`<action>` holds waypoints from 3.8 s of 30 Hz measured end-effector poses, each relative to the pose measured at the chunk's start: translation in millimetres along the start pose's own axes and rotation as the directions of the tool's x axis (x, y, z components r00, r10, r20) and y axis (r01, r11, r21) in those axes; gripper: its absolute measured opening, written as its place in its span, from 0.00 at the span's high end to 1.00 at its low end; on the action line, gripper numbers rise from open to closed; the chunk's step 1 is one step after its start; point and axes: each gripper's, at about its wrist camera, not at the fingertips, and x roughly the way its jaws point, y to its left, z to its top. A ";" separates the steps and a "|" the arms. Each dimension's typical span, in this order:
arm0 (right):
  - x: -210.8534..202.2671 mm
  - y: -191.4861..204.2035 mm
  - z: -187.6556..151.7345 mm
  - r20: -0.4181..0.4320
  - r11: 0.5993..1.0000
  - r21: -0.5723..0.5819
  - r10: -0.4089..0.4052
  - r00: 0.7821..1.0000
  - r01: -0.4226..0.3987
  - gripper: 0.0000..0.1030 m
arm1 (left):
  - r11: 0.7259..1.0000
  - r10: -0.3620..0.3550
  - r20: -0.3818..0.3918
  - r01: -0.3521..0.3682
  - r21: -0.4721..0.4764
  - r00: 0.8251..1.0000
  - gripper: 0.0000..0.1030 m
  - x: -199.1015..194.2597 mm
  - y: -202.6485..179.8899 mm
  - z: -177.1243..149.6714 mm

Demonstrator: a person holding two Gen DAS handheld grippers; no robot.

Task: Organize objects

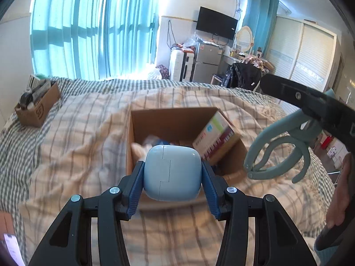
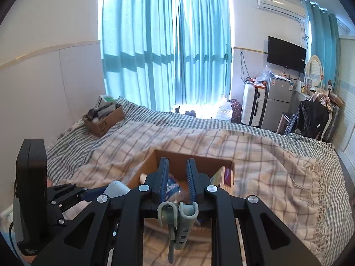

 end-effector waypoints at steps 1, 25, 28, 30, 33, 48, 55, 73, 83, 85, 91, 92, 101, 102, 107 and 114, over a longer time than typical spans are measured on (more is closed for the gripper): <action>8.5 -5.4 5.7 0.004 1.000 0.011 0.000 1.000 0.000 0.84 | 1.000 0.002 0.000 -0.002 0.002 1.000 0.50 4.3 0.7 5.1; 153.9 -87.6 -21.7 -0.143 0.984 0.178 0.038 0.989 -0.012 0.84 | 0.999 -0.009 -0.132 0.013 0.032 0.991 0.50 145.5 -4.2 24.9; 150.6 -87.9 -19.5 -0.135 0.982 0.189 0.035 0.990 -0.008 0.84 | 1.000 -0.017 -0.143 0.021 0.023 0.990 0.49 143.5 -6.3 25.7; 145.9 -87.1 -16.9 -0.133 0.982 0.188 0.027 0.991 -0.002 0.84 | 1.000 -0.017 -0.135 0.018 0.007 0.991 0.41 138.2 -5.4 28.8; 135.0 -83.6 -9.9 -0.121 0.985 0.172 0.007 0.993 0.014 0.83 | 1.000 -0.005 -0.104 0.004 -0.008 0.995 0.24 121.6 -6.7 37.1; -12.7 -68.3 61.8 0.048 0.981 0.172 -0.094 0.994 0.085 0.31 | 0.996 0.089 0.110 -0.091 0.013 0.990 0.08 -24.4 -20.9 83.1; -96.3 -52.6 75.1 0.123 0.982 0.113 -0.163 0.979 0.149 0.15 | 0.993 0.109 0.224 -0.118 0.023 0.968 0.00 -93.6 -34.4 90.1; -148.0 -38.2 -36.5 0.175 0.956 0.052 -0.293 0.940 0.288 0.00 | 0.981 0.187 0.375 -0.193 -0.020 0.908 0.00 -143.3 -42.6 1.1; -102.1 -48.2 -86.4 0.125 0.953 0.046 -0.304 0.945 0.300 0.00 | 0.991 0.137 0.333 -0.127 -0.051 0.933 0.00 -110.0 -29.2 -38.1; -97.1 -46.8 -88.6 0.119 0.952 0.042 -0.306 0.944 0.303 0.00 | 0.988 0.155 0.320 -0.156 -0.021 0.935 0.00 -106.3 -34.6 -43.9; -97.8 -41.6 -87.6 0.127 0.952 0.047 -0.306 0.944 0.302 0.00 | 0.980 0.187 0.300 -0.198 0.007 0.935 0.00 -100.5 -38.8 -51.5; -99.7 -41.3 -87.3 0.138 0.951 0.052 -0.308 0.941 0.304 0.00 | 0.981 0.185 0.301 -0.196 0.006 0.936 0.00 -101.1 -38.3 -51.1; -106.1 -41.4 -85.3 0.150 0.954 0.080 -0.297 0.943 0.288 0.00 | 0.982 0.179 0.285 -0.189 0.005 0.942 0.00 -102.5 -35.8 -55.1; -105.8 -41.0 -85.6 0.150 0.955 0.081 -0.293 0.944 0.284 0.00 | 0.981 0.186 0.284 -0.196 0.008 0.941 0.00 -102.7 -35.9 -55.5; -104.5 -38.2 -86.3 0.147 0.959 0.073 -0.283 0.948 0.275 0.00 | 0.983 0.177 0.280 -0.186 0.006 0.944 0.00 -103.0 -35.8 -56.1; -102.2 -37.6 -86.0 0.138 0.959 0.077 -0.281 0.950 0.273 0.00 | 0.984 0.174 0.269 -0.177 -0.012 0.947 0.00 -100.8 -33.9 -55.3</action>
